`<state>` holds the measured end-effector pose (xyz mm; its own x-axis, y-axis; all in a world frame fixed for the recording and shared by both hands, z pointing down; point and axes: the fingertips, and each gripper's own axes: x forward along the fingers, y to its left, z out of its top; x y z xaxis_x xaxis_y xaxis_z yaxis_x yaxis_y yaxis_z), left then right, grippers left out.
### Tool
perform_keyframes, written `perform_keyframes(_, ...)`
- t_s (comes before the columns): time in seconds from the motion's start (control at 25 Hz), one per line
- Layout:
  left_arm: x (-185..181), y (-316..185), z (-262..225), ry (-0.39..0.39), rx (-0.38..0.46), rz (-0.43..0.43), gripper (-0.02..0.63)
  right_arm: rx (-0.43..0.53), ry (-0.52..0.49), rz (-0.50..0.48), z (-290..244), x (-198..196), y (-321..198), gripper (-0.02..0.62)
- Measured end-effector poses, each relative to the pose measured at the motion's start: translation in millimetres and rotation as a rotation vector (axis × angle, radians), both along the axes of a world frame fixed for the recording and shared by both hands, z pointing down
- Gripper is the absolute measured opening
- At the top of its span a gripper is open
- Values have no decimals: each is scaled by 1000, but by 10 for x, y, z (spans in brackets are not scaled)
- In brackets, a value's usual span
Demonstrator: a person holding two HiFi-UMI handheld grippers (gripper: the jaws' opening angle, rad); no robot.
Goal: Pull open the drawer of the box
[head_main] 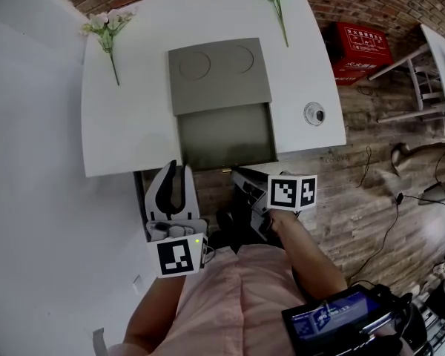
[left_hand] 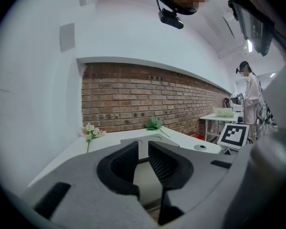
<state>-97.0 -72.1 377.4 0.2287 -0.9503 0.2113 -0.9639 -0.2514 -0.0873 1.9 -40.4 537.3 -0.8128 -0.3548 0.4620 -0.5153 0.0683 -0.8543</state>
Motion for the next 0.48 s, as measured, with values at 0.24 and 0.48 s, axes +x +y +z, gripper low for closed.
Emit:
perform_keyframes(0.24, 33, 57, -12, -5, -3, -1, 67, 0, -5, -1, -9, 19, 54, 46)
perform_keyframes(0.48, 13, 102, 28, -9, -10, -3, 67, 4, -9, 2, 10, 8, 71, 46)
